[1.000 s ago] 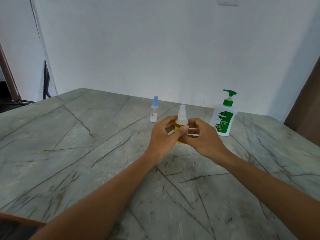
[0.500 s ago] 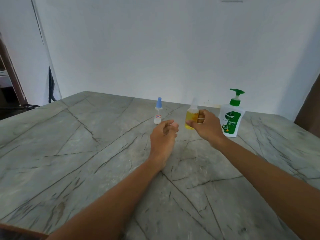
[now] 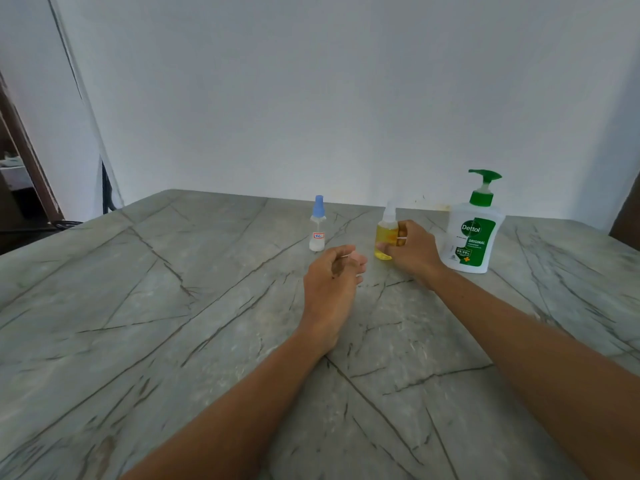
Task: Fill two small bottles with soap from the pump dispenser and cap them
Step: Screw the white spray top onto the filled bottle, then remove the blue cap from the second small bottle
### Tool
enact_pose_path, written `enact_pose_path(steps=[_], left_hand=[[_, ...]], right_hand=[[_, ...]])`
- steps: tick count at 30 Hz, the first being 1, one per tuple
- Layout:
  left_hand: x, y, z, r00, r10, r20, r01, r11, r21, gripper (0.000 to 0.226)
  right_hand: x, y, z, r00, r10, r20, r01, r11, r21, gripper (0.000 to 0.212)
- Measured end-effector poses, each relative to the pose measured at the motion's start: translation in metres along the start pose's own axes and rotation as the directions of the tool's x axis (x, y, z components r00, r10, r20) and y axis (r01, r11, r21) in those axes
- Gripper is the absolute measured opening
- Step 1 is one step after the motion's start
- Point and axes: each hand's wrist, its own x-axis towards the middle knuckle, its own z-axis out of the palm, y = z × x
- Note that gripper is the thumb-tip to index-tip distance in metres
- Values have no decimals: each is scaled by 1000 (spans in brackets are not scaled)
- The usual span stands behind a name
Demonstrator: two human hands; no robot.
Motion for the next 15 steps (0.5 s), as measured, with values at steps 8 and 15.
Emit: enact_pose_path(steps=[8,15], left_hand=[[0,-2,0,1000,-9,-1,9,1000,-3,21],[2,-1,-4,995,2,-99,-2,1000,1,14]], right_hand=[[-6,3,-1,1000,15,5,-15,999,39,68],[-44,-14,-18,983,-104,-154,122,987,109,67]])
